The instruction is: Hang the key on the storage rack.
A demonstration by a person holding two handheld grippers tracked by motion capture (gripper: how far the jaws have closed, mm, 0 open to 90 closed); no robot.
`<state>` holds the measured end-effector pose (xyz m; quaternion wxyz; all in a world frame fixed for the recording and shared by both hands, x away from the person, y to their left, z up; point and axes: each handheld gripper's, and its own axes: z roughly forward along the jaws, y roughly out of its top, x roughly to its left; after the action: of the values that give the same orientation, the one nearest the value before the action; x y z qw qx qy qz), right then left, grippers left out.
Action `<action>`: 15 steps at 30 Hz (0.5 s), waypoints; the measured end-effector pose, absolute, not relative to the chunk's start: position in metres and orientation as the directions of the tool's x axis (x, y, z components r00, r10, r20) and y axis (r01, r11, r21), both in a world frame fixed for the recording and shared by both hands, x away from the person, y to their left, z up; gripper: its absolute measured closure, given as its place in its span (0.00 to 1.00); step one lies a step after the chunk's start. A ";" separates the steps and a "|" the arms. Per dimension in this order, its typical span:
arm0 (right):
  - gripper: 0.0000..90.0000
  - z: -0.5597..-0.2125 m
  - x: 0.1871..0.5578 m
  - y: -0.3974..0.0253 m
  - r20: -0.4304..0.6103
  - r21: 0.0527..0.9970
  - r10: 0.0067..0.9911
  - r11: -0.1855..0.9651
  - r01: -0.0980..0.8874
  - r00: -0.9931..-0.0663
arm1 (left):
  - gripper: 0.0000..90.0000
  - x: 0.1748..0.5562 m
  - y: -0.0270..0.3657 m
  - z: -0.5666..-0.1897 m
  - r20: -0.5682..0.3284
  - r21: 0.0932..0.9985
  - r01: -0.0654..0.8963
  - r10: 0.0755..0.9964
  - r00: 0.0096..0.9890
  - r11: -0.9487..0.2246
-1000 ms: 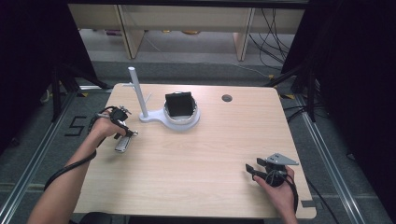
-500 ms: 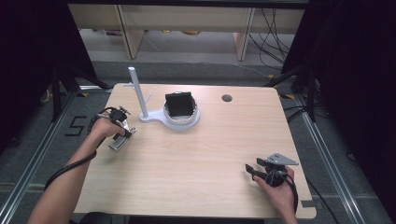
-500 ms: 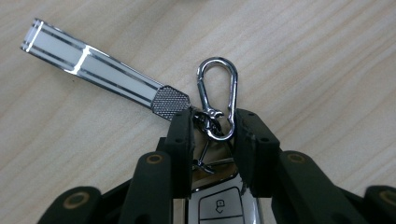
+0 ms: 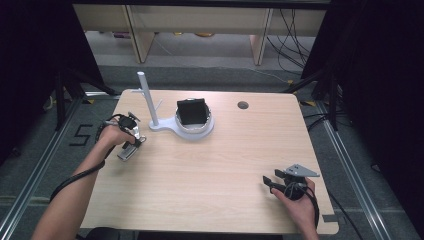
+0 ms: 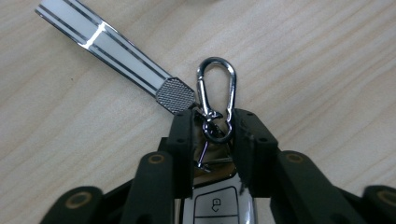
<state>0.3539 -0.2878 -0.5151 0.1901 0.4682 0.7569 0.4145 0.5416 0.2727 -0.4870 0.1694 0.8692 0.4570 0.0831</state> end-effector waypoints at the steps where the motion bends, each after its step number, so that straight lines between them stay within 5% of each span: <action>1: 0.47 -0.515 0.354 -0.288 0.101 0.805 0.865 0.219 0.551 -0.491 | 0.78 0.541 0.271 -0.486 -0.024 0.365 0.772 0.824 0.566 -0.519; 15: 0.47 -0.515 0.354 -0.288 0.099 0.802 0.867 0.222 0.555 -0.489 | 0.82 0.533 0.266 -0.485 0.033 0.368 0.745 0.809 0.587 -0.556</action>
<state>0.3536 -0.2879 -0.5149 0.1890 0.4687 0.7583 0.4117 0.5331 0.2661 -0.4853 0.1598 0.8763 0.4435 0.0994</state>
